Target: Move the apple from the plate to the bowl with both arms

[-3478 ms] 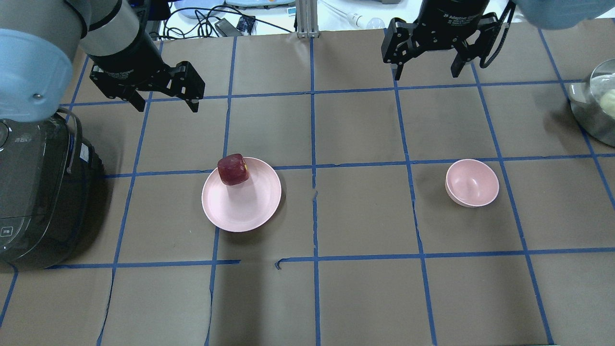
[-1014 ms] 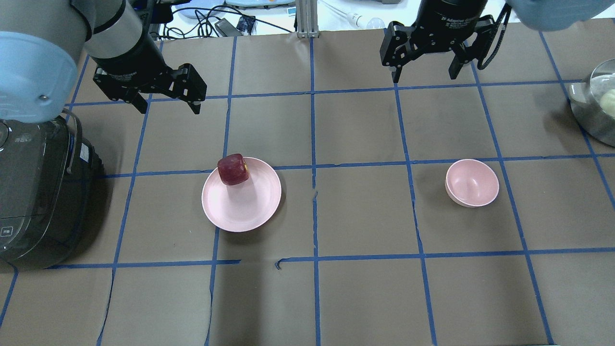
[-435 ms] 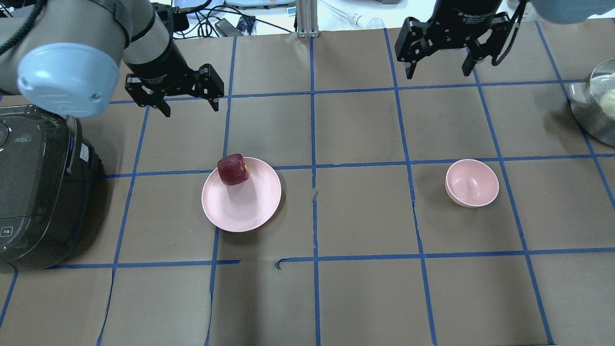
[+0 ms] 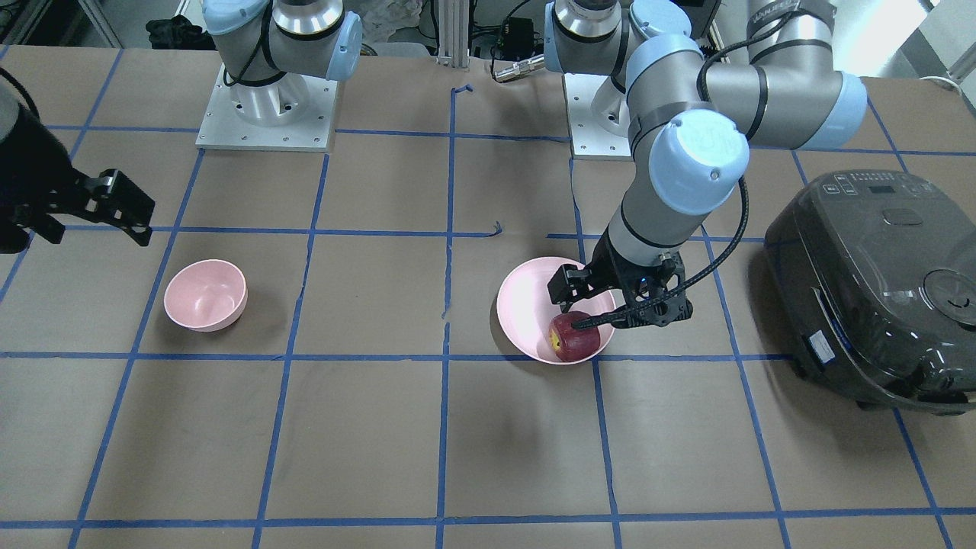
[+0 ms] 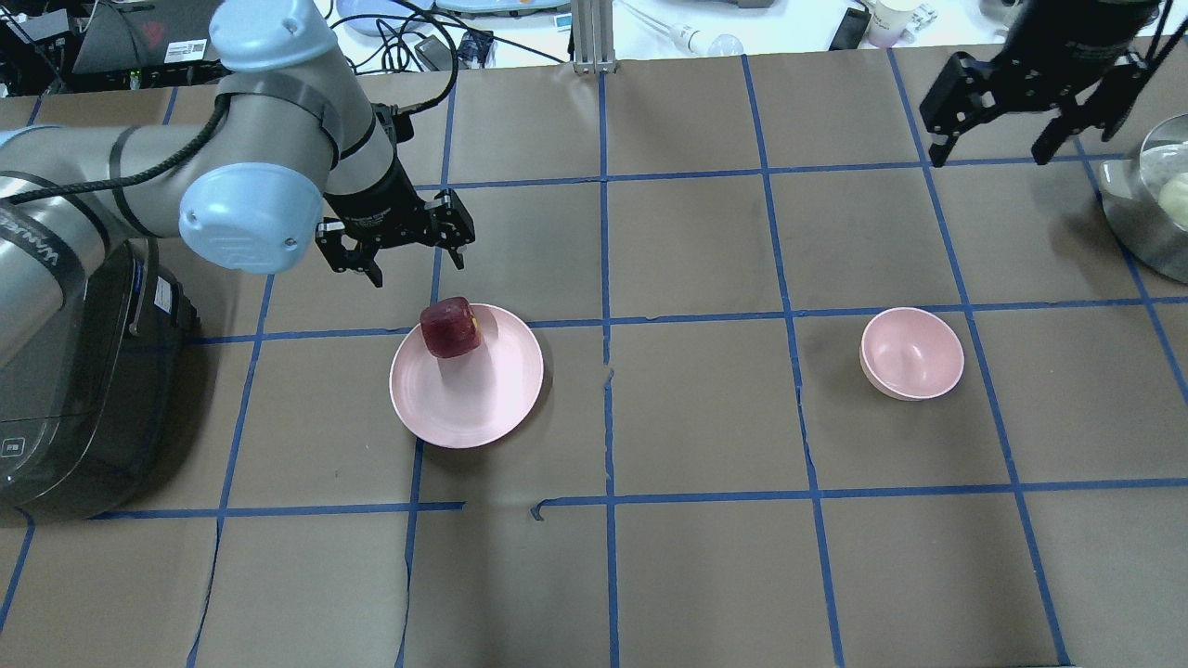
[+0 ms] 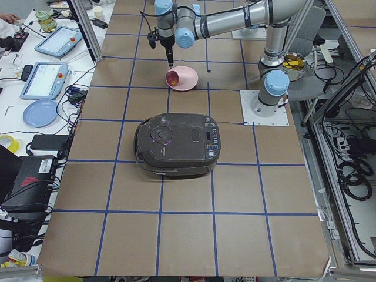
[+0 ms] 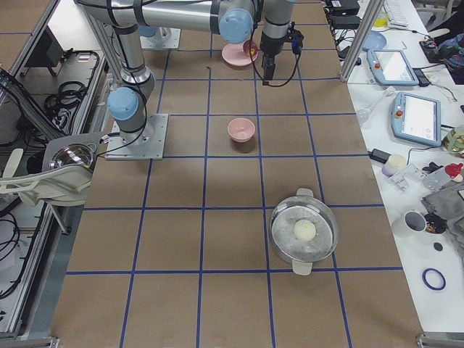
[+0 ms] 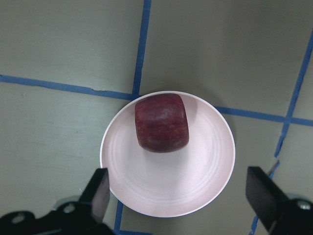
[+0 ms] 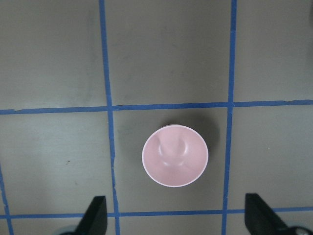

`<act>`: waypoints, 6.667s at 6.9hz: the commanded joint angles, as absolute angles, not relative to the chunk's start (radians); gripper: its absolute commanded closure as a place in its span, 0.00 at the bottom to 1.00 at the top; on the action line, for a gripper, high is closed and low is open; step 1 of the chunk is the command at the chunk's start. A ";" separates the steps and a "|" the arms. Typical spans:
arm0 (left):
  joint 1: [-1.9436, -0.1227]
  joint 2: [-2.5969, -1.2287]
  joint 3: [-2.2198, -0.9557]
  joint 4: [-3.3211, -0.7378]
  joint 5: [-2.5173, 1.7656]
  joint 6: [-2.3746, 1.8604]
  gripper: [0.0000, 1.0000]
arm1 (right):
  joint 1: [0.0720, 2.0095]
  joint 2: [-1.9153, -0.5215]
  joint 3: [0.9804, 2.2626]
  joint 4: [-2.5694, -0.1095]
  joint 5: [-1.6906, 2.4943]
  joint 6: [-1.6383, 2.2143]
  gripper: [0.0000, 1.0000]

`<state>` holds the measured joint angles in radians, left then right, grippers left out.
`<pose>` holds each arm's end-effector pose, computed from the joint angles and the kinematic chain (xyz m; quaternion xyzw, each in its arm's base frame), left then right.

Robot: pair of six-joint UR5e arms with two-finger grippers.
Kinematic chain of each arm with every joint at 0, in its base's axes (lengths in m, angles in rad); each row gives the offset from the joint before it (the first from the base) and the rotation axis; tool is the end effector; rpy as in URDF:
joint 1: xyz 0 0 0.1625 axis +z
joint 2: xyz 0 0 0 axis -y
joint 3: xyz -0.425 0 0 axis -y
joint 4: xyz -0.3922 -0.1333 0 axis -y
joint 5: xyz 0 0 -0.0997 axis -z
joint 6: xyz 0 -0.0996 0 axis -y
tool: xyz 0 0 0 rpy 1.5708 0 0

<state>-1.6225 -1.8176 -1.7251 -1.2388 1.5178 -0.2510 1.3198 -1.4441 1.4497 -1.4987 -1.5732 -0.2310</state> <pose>-0.1672 -0.5496 0.3154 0.1003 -0.9940 -0.0381 0.0210 -0.0046 -0.5538 0.4749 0.0099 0.9992 0.0380 0.0081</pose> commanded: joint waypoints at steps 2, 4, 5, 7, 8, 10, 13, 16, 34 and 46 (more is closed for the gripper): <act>-1.626 -1.905 -1.756 -1.200 1.462 -0.365 0.00 | 1.247 -1.427 1.674 -1.642 -1.568 -0.319 0.00; -1.624 -1.927 -1.814 -1.139 1.491 -0.328 0.04 | 1.208 -1.378 1.918 -1.989 -1.572 -0.391 0.00; -1.624 -1.940 -1.842 -1.114 1.509 -0.330 0.03 | 1.172 -1.337 1.978 -2.108 -1.566 -0.400 0.00; -1.624 -1.980 -1.847 -1.053 1.500 -0.324 0.19 | 1.164 -1.321 2.011 -2.128 -1.565 -0.419 0.71; -1.624 -1.991 -1.847 -1.043 1.502 -0.318 0.38 | 1.164 -1.321 2.013 -2.126 -1.565 -0.417 1.00; -1.626 -1.976 -1.844 -1.014 1.499 -0.295 1.00 | 1.166 -1.322 2.013 -2.123 -1.563 -0.416 1.00; -1.649 -1.899 -1.812 -1.029 1.467 -0.278 1.00 | 1.196 -1.328 1.976 -2.117 -1.472 -0.407 1.00; -1.732 -1.853 -1.798 -1.032 1.422 -0.279 1.00 | 1.479 -1.319 1.936 -2.121 -1.402 -0.197 1.00; -2.037 -2.043 -1.713 -0.827 1.246 -0.531 0.99 | 1.643 -1.503 1.427 -1.497 -1.560 0.012 0.00; -1.732 -1.785 -1.744 -1.077 1.395 -0.099 0.00 | 1.640 -1.503 1.428 -1.496 -1.563 0.012 0.00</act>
<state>-1.8037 -1.8514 -1.7541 -0.9599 1.3503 -0.2019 1.6403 -1.5029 1.4281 -1.4956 -1.5630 0.0122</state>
